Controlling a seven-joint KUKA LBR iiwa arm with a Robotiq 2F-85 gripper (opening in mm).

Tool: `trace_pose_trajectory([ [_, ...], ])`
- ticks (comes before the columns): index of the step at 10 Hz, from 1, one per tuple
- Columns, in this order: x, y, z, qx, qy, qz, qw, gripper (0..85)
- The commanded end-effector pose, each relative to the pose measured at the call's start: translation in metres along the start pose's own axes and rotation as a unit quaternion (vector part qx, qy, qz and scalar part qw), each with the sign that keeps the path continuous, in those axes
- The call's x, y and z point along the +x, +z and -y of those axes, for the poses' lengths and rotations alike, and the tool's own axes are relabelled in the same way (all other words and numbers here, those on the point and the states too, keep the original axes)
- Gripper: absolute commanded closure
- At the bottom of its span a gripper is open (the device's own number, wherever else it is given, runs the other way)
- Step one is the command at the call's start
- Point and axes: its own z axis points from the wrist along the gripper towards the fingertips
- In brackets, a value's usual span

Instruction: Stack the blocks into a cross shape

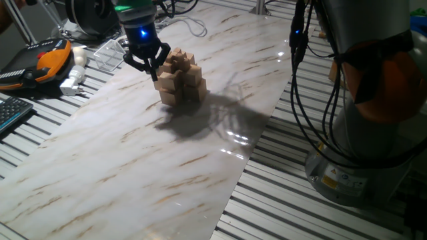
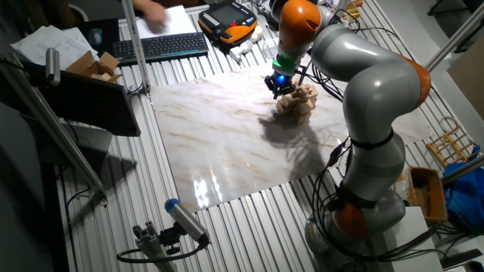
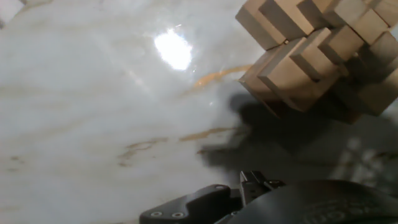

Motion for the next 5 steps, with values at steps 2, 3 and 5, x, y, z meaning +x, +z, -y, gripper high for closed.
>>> trace_pose_trajectory([
  [2,0.0,0.0003,-0.0002,0.035,-0.301,0.006,0.9531,85.0],
  [3,-0.0005,0.0005,-0.0002,0.043,-0.331,0.013,0.9426,85.0],
  [5,-0.0002,0.0004,-0.0001,0.043,-0.37,0.008,0.9278,85.0],
])
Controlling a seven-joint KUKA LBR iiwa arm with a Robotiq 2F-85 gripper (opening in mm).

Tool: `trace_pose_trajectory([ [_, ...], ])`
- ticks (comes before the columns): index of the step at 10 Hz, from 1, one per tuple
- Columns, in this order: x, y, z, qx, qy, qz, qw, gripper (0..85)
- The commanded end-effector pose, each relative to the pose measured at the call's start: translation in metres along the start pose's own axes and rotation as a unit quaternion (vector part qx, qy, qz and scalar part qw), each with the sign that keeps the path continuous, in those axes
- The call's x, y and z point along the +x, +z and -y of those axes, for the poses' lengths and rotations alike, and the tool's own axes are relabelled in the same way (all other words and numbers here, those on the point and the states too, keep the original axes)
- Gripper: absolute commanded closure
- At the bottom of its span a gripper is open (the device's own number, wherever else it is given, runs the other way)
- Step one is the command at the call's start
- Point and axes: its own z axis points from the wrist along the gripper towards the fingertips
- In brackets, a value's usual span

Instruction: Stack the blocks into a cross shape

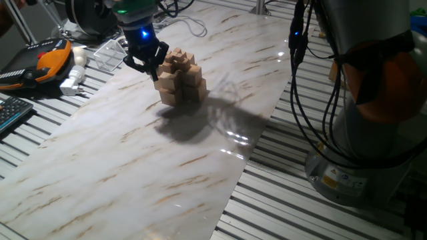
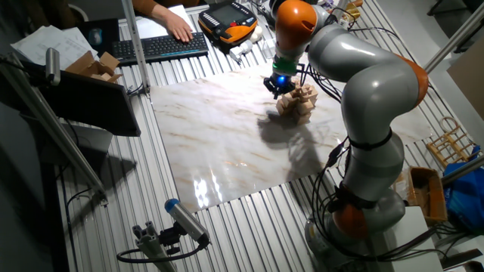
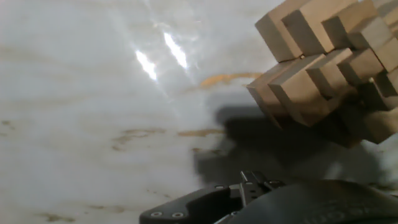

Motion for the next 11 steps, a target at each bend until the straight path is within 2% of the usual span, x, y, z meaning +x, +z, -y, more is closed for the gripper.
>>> trace_pose_trajectory([
  [1,0.0003,0.0004,-0.0003,0.027,-0.289,0.002,0.957,85.0],
  [3,0.0018,0.0031,-0.0014,0.033,-0.274,0.007,0.9611,85.0],
  [4,0.0021,0.0043,-0.002,0.032,-0.268,0.004,0.963,85.0],
  [7,0.0024,0.0052,-0.0025,0.036,-0.264,0.007,0.9638,85.0],
  [11,0.0024,0.0052,-0.0025,0.031,-0.26,0.006,0.9652,85.0],
])
